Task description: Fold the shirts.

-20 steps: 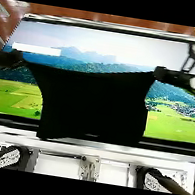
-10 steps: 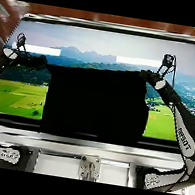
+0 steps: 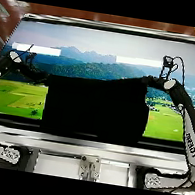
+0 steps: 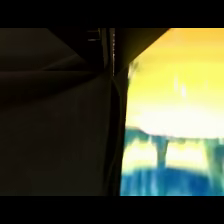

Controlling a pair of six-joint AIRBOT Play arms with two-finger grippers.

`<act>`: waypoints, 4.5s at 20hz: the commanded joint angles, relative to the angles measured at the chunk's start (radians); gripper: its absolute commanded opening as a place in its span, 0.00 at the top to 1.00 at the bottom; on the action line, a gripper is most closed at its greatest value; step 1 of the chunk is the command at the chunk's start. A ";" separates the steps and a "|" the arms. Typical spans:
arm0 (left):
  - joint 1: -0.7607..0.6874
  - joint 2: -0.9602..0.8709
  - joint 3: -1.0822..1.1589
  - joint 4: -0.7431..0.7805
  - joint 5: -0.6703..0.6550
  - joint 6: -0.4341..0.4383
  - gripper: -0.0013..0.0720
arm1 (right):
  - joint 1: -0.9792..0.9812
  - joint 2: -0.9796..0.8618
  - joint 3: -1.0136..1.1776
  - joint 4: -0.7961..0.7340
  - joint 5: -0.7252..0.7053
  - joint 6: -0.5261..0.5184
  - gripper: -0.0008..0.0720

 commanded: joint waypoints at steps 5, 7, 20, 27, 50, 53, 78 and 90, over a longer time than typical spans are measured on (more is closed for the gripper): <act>-0.009 -0.002 0.000 0.058 -0.180 -0.035 0.93 | -0.050 -0.034 0.000 -0.047 0.424 0.093 0.88; -0.007 -0.002 0.000 0.059 -0.179 -0.039 0.93 | -0.050 -0.034 0.000 -0.047 0.434 0.145 0.88; 0.130 0.211 -0.137 0.042 -0.404 0.016 0.12 | -0.220 0.205 0.029 -0.175 0.826 0.114 0.11; 0.355 0.563 -0.742 -0.055 -0.286 0.109 0.12 | -0.402 0.223 -0.106 -0.078 0.953 0.064 0.11; 0.304 0.539 -0.914 -0.206 -0.080 0.115 0.17 | -0.399 0.223 -0.183 -0.064 0.894 0.039 0.11; 0.258 0.513 -0.914 -0.241 -0.046 0.105 0.17 | -0.400 0.223 -0.183 -0.065 0.895 0.046 0.11; 0.216 0.464 -0.900 -0.270 -0.054 0.188 0.93 | -0.399 0.220 -0.578 0.064 0.774 -0.004 0.21; 0.217 0.470 -0.809 -0.271 -0.058 0.229 0.93 | -0.175 0.265 -0.554 0.017 0.732 0.051 0.88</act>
